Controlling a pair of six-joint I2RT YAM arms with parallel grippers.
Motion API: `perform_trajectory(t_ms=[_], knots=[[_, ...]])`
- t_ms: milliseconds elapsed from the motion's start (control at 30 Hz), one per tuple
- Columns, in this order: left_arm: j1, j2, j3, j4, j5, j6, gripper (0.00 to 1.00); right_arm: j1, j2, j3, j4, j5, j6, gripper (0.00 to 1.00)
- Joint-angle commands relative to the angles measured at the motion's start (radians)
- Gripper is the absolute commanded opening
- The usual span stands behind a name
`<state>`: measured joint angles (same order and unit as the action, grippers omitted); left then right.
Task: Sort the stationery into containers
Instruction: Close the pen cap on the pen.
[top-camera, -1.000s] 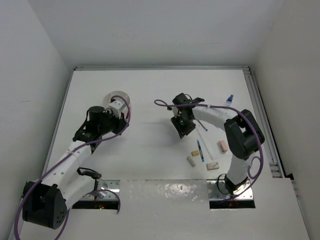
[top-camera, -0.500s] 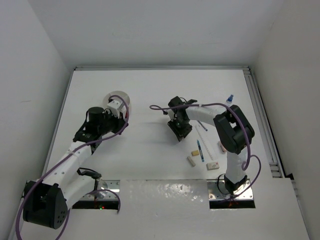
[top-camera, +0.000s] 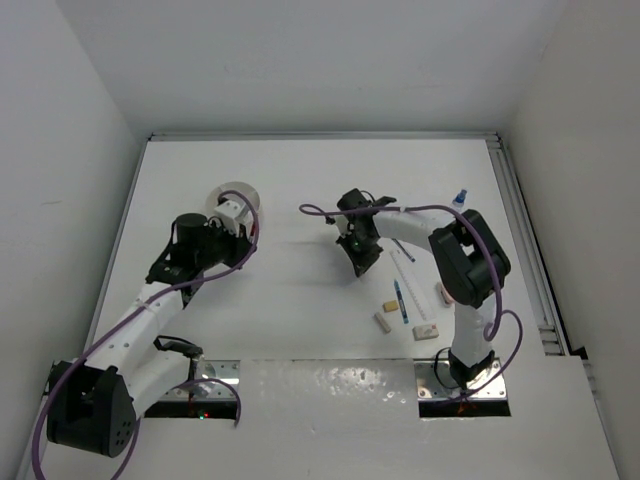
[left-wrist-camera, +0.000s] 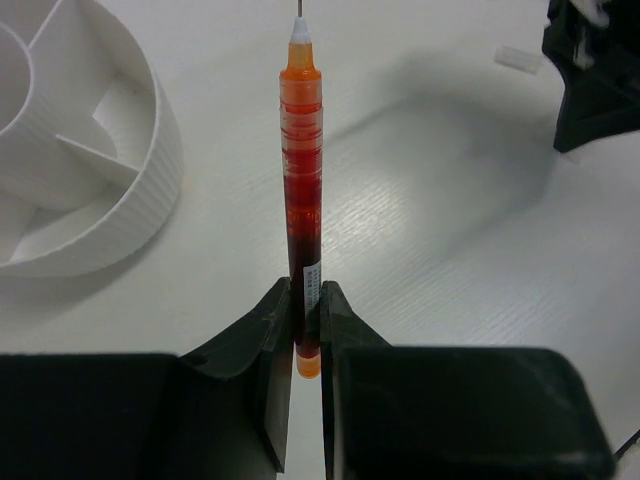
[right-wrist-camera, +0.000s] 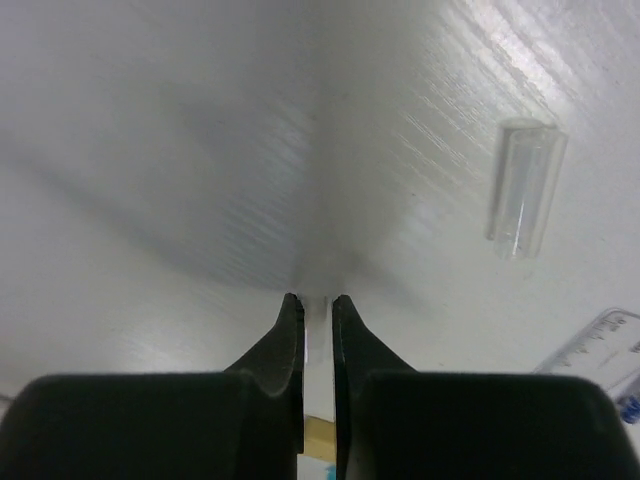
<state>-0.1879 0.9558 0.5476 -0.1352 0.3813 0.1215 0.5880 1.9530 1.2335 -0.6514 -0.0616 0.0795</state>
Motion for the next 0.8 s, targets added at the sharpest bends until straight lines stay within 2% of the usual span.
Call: perform_trajectory(t_ms=[0, 33, 67, 100, 133, 167, 200, 233, 300, 367, 500, 633, 767], knots=[[0.013, -0.003, 0.038, 0.005, 0.105, 0.131, 0.00, -0.054, -0.135, 0.061, 0.099, -0.165, 0.099, 0.00], [0.010, -0.002, 0.046, -0.012, 0.151, 0.180, 0.00, -0.069, -0.175, 0.057, 0.148, -0.209, 0.144, 0.00], [0.008, -0.002, 0.054, -0.067, 0.268, 0.241, 0.00, -0.088, -0.278, 0.006, 0.229, -0.245, 0.196, 0.00], [0.007, 0.000, 0.070, -0.101, 0.334, 0.370, 0.00, -0.108, -0.334, -0.040, 0.431, -0.265, 0.324, 0.00], [0.004, 0.001, 0.080, -0.140, 0.428, 0.441, 0.00, -0.111, -0.385, -0.093, 0.555, -0.253, 0.398, 0.00], [0.002, 0.012, 0.096, -0.189, 0.450, 0.482, 0.00, -0.111, -0.487, -0.226, 0.702, -0.232, 0.511, 0.00], [0.001, 0.020, 0.106, -0.204, 0.461, 0.515, 0.00, -0.105, -0.523, -0.291, 0.957, -0.206, 0.558, 0.00], [-0.001, 0.043, 0.115, -0.219, 0.465, 0.524, 0.00, -0.102, -0.551, -0.387, 1.057, -0.131, 0.606, 0.00], [-0.004, 0.063, 0.150, -0.257, 0.470, 0.541, 0.00, -0.093, -0.580, -0.434, 1.267, -0.081, 0.736, 0.00], [-0.007, 0.086, 0.176, -0.285, 0.478, 0.531, 0.00, -0.088, -0.562, -0.453, 1.384, -0.043, 0.840, 0.00], [-0.016, 0.127, 0.221, -0.319, 0.495, 0.472, 0.00, -0.019, -0.517, -0.441, 1.562, -0.037, 0.881, 0.00], [-0.015, 0.123, 0.242, -0.304, 0.463, 0.428, 0.00, 0.036, -0.502, -0.398, 1.564, -0.009, 0.832, 0.00], [-0.016, 0.121, 0.232, -0.213, 0.426, 0.328, 0.00, 0.073, -0.490, -0.397, 1.598, 0.000, 0.803, 0.00]])
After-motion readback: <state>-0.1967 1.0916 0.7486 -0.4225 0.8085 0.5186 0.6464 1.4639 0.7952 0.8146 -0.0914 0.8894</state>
